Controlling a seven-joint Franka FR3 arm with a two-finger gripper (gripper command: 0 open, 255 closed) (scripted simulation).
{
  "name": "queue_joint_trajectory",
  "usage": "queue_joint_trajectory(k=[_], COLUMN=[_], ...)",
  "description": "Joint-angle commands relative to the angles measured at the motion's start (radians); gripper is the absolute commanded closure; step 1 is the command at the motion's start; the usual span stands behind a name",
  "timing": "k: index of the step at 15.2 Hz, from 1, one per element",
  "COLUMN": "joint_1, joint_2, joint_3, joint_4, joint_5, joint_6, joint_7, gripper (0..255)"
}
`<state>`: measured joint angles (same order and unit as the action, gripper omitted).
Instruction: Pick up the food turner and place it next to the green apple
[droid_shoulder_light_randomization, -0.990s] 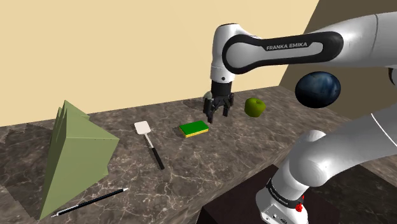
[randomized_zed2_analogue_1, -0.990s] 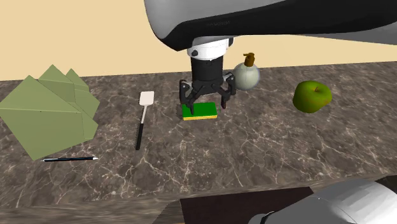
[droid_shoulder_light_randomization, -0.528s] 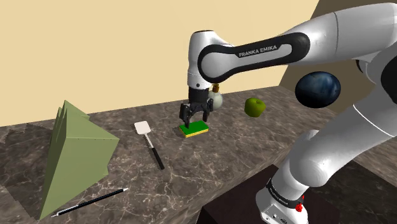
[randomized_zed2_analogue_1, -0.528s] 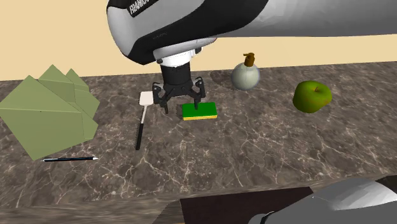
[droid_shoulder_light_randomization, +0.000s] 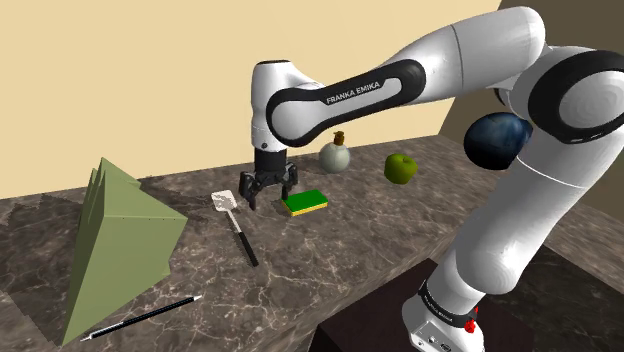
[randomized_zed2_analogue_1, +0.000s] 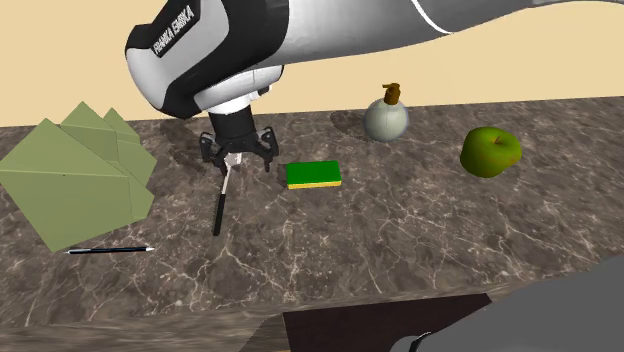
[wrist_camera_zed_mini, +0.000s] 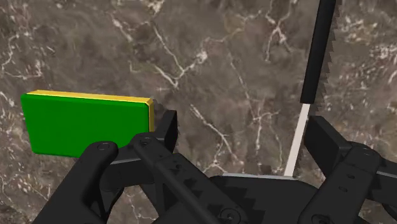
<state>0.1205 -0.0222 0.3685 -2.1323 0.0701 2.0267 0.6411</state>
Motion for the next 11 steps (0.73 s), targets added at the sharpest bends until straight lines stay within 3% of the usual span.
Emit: queue_joint_trajectory(k=[1, 6, 11], joint_1=[0.012, 0.058, 0.064], joint_2=[0.074, 0.258, 0.286], joint_3=[0.015, 0.023, 0.018], joint_4=[0.053, 0.221, 0.186], joint_5=[-0.031, -0.119, -0.132], joint_6=[0.029, 0.056, 0.117], joint_7=[0.057, 0.179, 0.188], gripper=[0, 0, 0])
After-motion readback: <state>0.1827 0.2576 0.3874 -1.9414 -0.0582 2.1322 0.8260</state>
